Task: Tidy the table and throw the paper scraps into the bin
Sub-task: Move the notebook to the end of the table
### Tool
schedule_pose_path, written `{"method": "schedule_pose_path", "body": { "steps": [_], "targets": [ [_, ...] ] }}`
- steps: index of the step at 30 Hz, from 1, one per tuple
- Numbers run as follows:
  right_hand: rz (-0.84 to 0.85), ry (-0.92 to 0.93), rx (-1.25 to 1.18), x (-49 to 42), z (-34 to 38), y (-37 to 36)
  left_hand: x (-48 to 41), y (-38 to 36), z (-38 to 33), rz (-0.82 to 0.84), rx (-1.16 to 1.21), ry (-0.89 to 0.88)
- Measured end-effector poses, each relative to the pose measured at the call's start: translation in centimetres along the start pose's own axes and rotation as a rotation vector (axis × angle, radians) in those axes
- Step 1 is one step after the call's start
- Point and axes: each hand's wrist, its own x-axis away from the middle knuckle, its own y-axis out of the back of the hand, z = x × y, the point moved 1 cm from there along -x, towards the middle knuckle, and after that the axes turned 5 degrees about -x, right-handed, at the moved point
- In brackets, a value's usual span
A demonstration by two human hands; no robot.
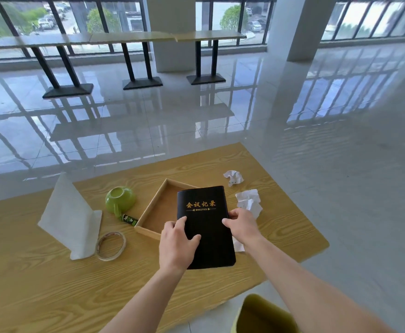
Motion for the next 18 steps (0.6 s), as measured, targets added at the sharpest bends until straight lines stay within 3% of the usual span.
{"method": "schedule_pose_path", "body": {
  "steps": [9,18],
  "targets": [
    [-0.193,-0.061,0.007,-4.7,2.0,3.4,-7.4,-1.4,-3.7,0.150,0.018,-0.148],
    [-0.342,-0.102,0.045,-10.6,0.4,11.5,-11.7,-7.1,-11.9,0.270,0.043,-0.236]
  ]
}}
